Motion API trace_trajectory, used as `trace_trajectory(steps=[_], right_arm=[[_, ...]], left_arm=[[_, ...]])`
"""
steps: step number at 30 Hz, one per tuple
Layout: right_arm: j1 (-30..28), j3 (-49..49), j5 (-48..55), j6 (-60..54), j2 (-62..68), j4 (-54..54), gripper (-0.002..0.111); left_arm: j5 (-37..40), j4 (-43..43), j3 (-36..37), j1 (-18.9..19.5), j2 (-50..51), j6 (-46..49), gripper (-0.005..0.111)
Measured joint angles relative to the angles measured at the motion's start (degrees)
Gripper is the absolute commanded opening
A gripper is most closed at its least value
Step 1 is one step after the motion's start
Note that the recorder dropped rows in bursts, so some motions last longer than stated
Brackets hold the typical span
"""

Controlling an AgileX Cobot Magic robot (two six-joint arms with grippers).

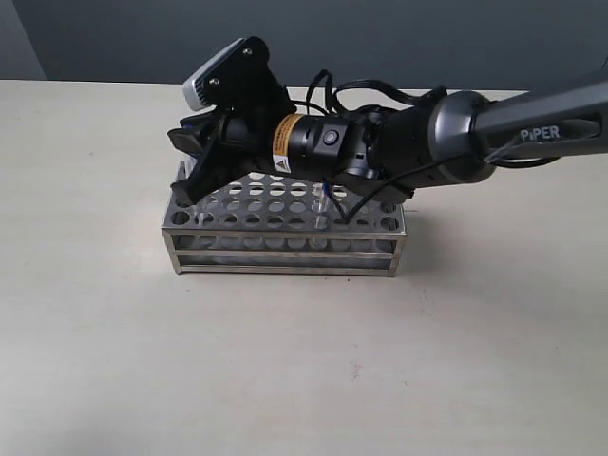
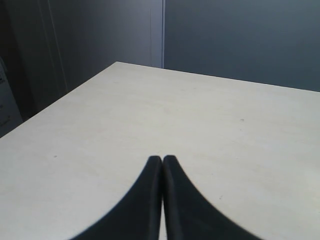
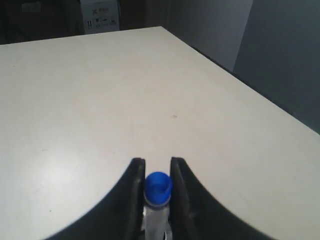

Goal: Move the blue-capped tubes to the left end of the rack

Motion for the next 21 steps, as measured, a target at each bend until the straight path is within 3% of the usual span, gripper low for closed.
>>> trace_trajectory(steps=[4,7,10,16,21], right_arm=[[0.0,0.0,-0.4,0.6,2.5,0.0,0.003],[0.0,-0.1,-0.9,0.9,3.7,0.0,0.026],[0.0,-0.1,-1.0,0.9,3.9,-0.1,0.037],[0.0,-0.1,-1.1,0.9,3.8,0.0,0.036],[0.0,-0.1,4.7,-0.1,-2.5,3.7,0.036]], left_arm=[[0.0,0.0,0.0,0.0,0.0,0.0,0.001],[0.0,0.0,0.0,0.0,0.0,0.0,0.001],[0.0,0.0,0.0,0.0,0.0,0.0,0.001],[0.0,0.0,0.0,0.0,0.0,0.0,0.001],[0.0,0.0,0.0,0.0,0.0,0.0,0.001]])
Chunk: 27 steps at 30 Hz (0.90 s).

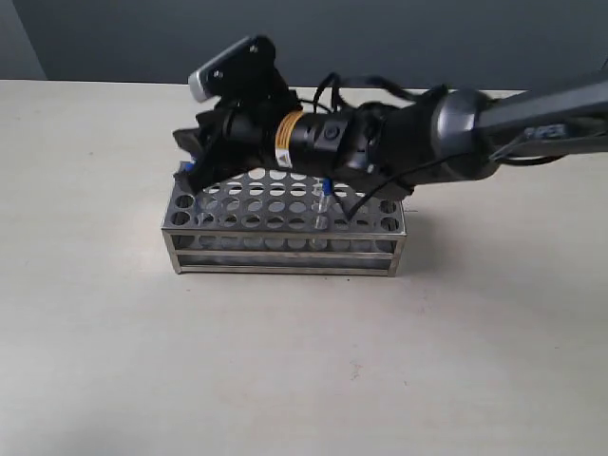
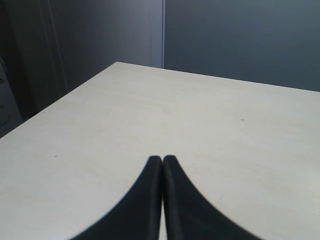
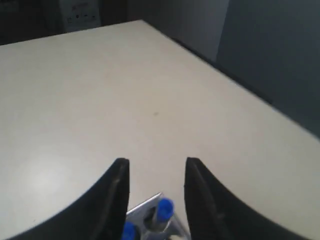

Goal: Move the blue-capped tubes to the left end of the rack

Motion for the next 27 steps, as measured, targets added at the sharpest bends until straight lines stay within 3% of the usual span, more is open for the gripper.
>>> trace_trajectory(steps=[6,13,19,27], right_arm=[[-1.5,4.0,6.9,-5.7,-13.0,2.1,0.036],[-10.7,20.5,1.0,-6.5,-22.4,8.7,0.036],[-11.9,31.2,-9.3,-6.6,-22.1,9.7,0.036],[-11.9,32.4,-11.6,-6.9,-15.8,9.8,0.036]], left_arm=[[0.0,0.0,0.0,0.0,0.0,0.0,0.001],[0.0,0.0,0.0,0.0,0.0,0.0,0.001],[0.0,0.0,0.0,0.0,0.0,0.0,0.001],[0.0,0.0,0.0,0.0,0.0,0.0,0.001]])
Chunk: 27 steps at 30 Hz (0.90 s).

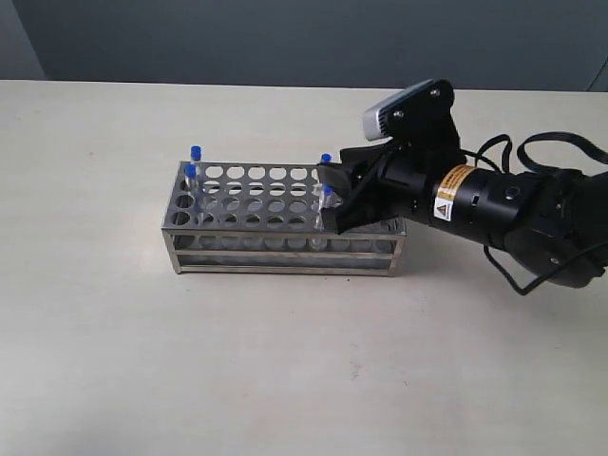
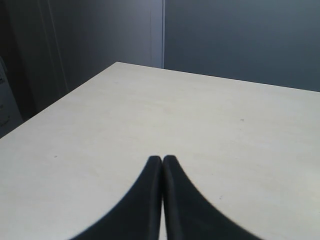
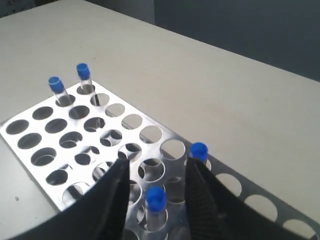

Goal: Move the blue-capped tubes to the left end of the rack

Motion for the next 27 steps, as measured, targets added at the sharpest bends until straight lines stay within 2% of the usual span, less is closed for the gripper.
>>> trace_trajectory(steps=[17,19,23,27], right_arm=[[0.0,-2.4,-5.5,-1.0,9.4,0.4,0.036],[0.0,-3.2,-5.5,-1.0,10.1,0.4,0.029],[0.0,-3.8,-5.1,-0.9,10.5,0.4,-0.001],[0.0,-3.8,-5.1,0.0,10.5,0.4,0.0]], left_arm=[[0.0,0.0,0.0,0.0,0.0,0.0,0.001],[0.0,0.0,0.0,0.0,0.0,0.0,0.001],[0.0,0.0,0.0,0.0,0.0,0.0,0.001],[0.0,0.0,0.0,0.0,0.0,0.0,0.001]])
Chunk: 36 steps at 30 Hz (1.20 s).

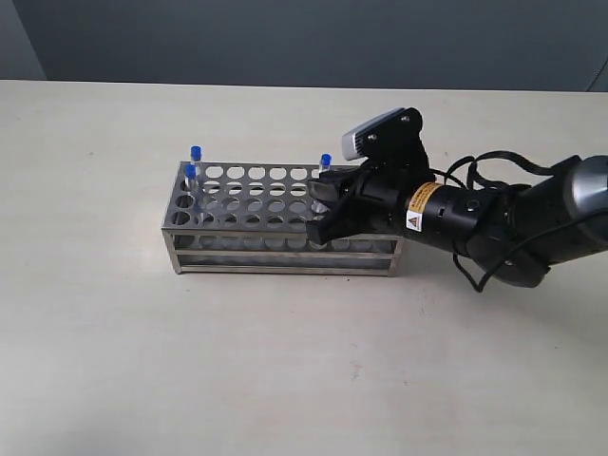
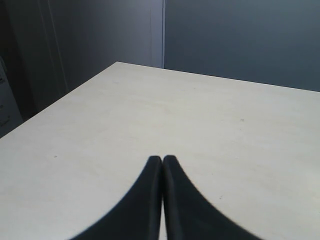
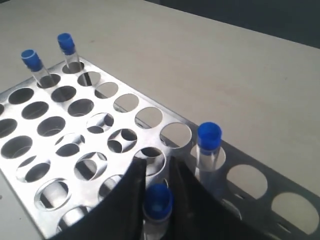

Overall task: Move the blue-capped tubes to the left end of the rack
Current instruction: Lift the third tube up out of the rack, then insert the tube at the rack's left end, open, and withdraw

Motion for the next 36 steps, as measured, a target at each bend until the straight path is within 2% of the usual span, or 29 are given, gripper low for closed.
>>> trace_trajectory(steps=[8,16,26,36], right_arm=[[0.0,-0.3,2.4,0.4,-7.8,-1.3,0.0],[2.1,-8.5,6.5,3.9,-14.8,-9.2,0.0],[11.7,-19.1,8.3,5.1,-4.9,-11.7,0.0],[12.9,-24.9,10.7,6.0,3.8,-13.9,0.0]], left_arm=[[0.0,0.0,0.0,0.0,0.0,0.0,0.001],[0.0,0.0,0.0,0.0,0.0,0.0,0.001],[0.0,0.0,0.0,0.0,0.0,0.0,0.001],[0.0,0.0,0.0,0.0,0.0,0.0,0.001]])
